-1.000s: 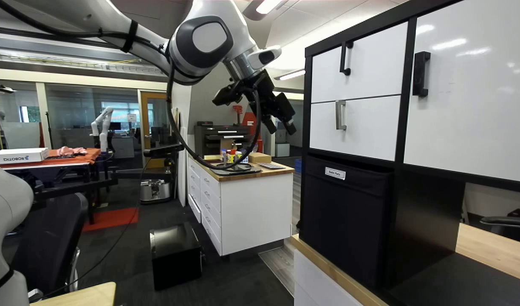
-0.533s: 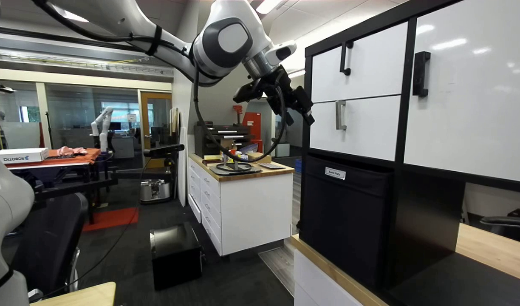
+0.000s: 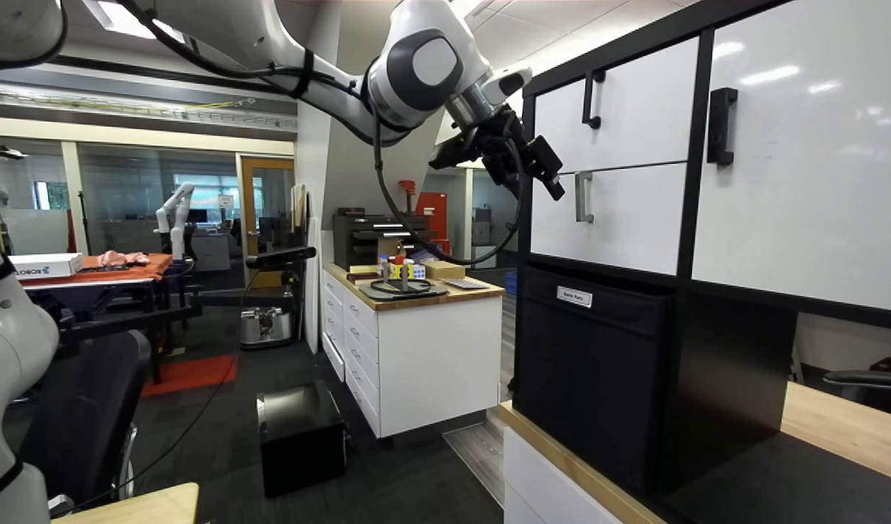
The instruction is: Open the bottom drawer
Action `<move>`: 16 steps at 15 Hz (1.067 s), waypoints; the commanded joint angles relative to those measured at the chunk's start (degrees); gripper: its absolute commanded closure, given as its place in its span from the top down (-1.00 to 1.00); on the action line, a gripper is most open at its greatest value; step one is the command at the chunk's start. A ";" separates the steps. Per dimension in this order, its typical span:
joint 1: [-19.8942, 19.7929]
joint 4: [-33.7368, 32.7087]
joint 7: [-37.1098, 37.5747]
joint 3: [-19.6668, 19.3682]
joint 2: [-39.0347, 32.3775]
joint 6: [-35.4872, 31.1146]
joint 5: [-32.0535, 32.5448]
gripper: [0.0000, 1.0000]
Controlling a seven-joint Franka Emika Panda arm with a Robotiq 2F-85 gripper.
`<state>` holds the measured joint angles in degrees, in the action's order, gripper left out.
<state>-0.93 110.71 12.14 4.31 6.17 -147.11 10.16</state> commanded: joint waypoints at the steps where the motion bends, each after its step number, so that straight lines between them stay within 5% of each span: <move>1: 0.43 -5.29 2.25 -0.10 -4.31 -0.74 1.64 1.00; 14: 1.87 -13.08 1.32 -2.34 -12.86 -4.12 2.37 1.00; 16: 2.05 -13.54 1.02 -2.65 -13.60 -4.95 2.42 0.48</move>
<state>-0.10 99.19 12.36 3.09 -5.70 -150.46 11.27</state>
